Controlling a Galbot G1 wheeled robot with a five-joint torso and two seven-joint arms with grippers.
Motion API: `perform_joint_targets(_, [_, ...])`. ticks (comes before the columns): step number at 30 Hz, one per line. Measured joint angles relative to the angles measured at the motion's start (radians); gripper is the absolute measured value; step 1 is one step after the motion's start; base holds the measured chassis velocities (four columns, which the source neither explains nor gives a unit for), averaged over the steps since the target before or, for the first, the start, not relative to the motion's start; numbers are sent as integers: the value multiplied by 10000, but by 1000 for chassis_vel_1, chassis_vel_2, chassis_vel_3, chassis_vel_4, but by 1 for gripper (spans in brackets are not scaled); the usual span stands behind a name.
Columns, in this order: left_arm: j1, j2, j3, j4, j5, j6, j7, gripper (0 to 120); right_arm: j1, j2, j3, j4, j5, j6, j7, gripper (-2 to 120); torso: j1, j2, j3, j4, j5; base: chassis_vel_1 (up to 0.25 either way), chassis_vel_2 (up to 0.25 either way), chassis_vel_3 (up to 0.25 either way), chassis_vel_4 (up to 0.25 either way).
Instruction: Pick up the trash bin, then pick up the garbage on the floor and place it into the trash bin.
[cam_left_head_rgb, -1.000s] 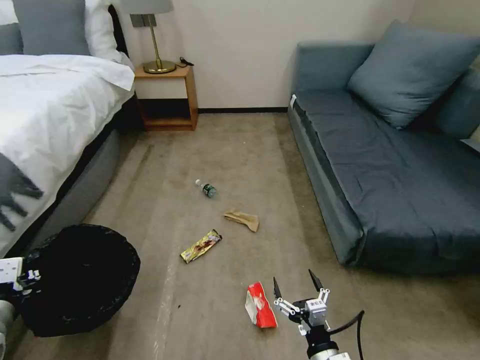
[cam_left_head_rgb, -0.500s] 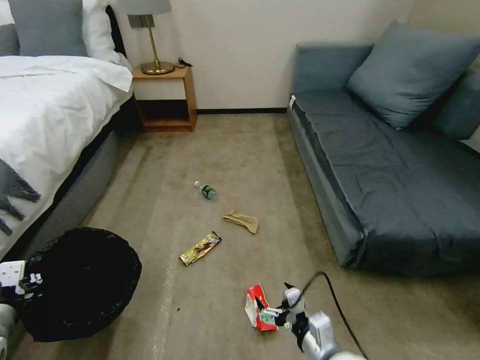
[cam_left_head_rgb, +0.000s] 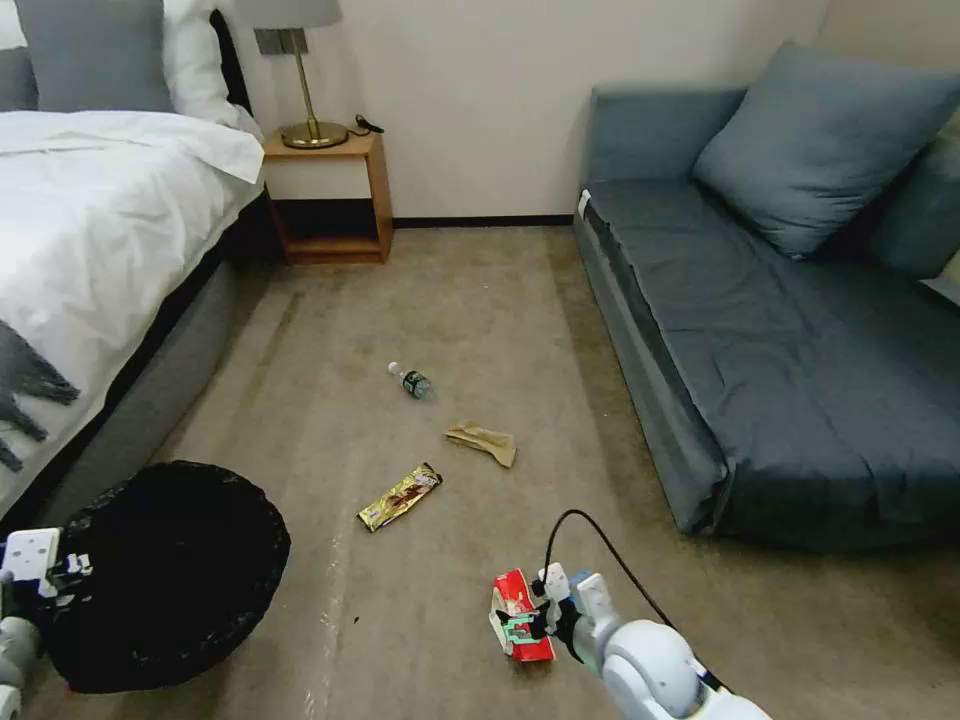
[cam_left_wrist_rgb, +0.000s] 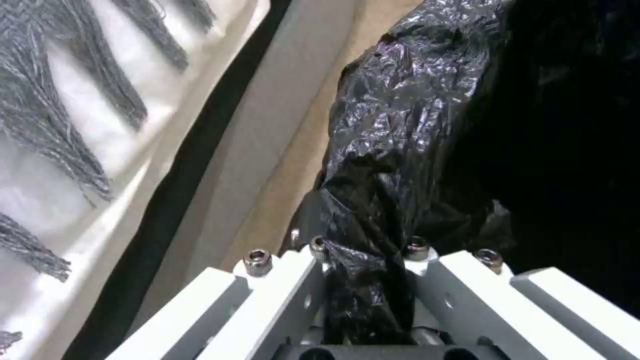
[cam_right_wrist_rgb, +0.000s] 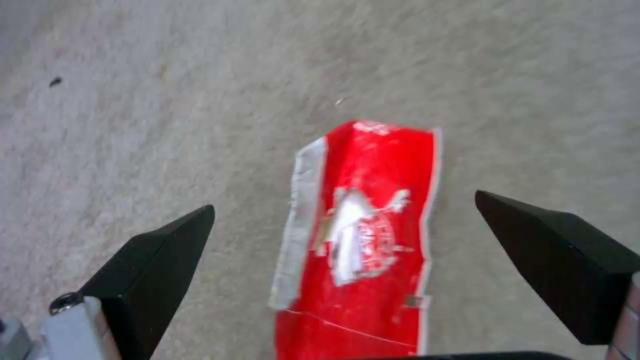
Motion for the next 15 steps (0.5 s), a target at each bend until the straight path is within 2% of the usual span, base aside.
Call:
perform_joint_targets(6, [76, -28, -102, -98, 15, 3, 5, 3, 353, 326, -351, -492, 93, -151, -16, 99, 0, 0, 0, 0, 0, 0, 0, 0, 0])
perform_joint_targets(9, [86, -49, -112, -107, 15, 4, 5, 3, 455, 473, -389, -799, -86, -164, 25, 93, 0, 0, 0, 0, 0, 0, 0, 0, 0])
perform_joint_targets(14, [77, -117, -12, -145, 68, 10, 5, 3, 542, 430, -415, -1090, -536, -91, -70, 70, 0, 0, 0, -1, -1, 0, 0, 0, 0])
perform_joint_targets(15, [77, -117, -12, -145, 68, 10, 5, 3, 542, 430, -415, -1090, -536, -91, -70, 70, 0, 0, 0, -1, -1, 0, 0, 0, 0])
